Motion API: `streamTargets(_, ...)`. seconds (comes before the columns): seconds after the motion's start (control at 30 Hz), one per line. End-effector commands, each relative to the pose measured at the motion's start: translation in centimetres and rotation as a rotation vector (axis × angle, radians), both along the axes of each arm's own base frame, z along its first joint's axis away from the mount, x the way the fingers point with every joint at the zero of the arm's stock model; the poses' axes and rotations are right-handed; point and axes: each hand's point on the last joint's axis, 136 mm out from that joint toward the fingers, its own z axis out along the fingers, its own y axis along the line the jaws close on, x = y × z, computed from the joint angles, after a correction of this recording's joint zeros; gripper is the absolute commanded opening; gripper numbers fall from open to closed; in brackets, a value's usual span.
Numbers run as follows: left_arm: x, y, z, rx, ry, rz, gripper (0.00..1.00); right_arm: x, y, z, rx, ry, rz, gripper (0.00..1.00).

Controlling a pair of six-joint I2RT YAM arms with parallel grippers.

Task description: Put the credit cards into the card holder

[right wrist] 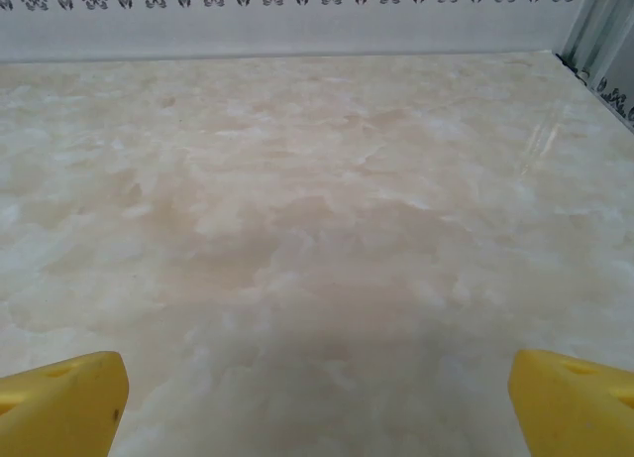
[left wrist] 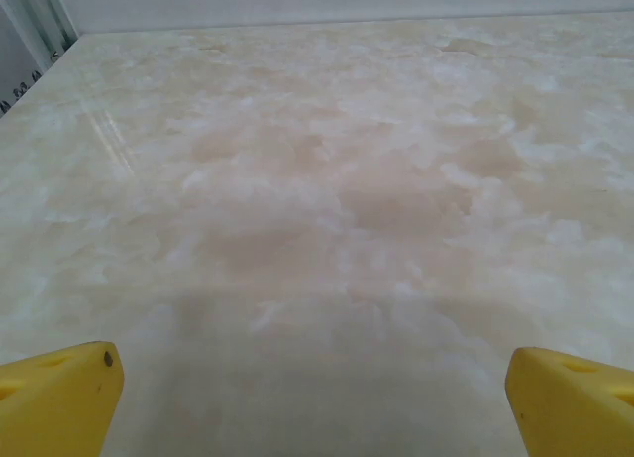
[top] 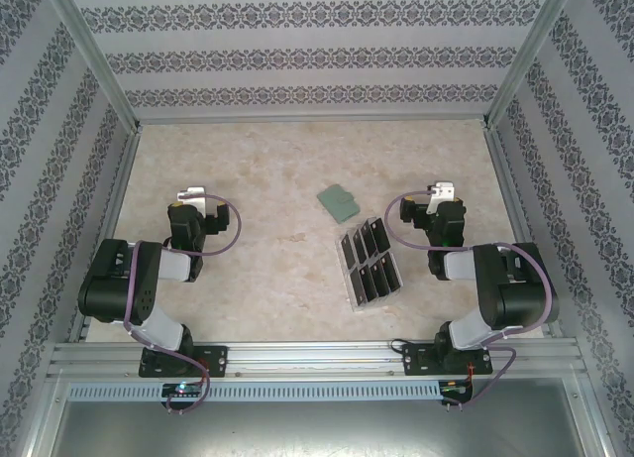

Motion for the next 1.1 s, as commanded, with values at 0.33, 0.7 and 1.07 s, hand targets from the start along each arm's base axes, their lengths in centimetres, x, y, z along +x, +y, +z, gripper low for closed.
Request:
streamTargets(0.33,0.48,0.21,0.95,-0.013,-0.041,0.002,1.0,0.58,0.09,1.42,-0.009,-0.046,0.017,0.98)
streamTargets(0.7,0.37,0.5,0.95,-0.013,-0.045,0.02,1.0,0.53,-0.2,1.41,-0.001,-0.046,0.0,0.98)
streamTargets(1.07,0.32,0.35,0.98,-0.015,-0.047,0.011,1.0,0.55,-0.43,1.81,0.004,-0.063,-0.01,0.98)
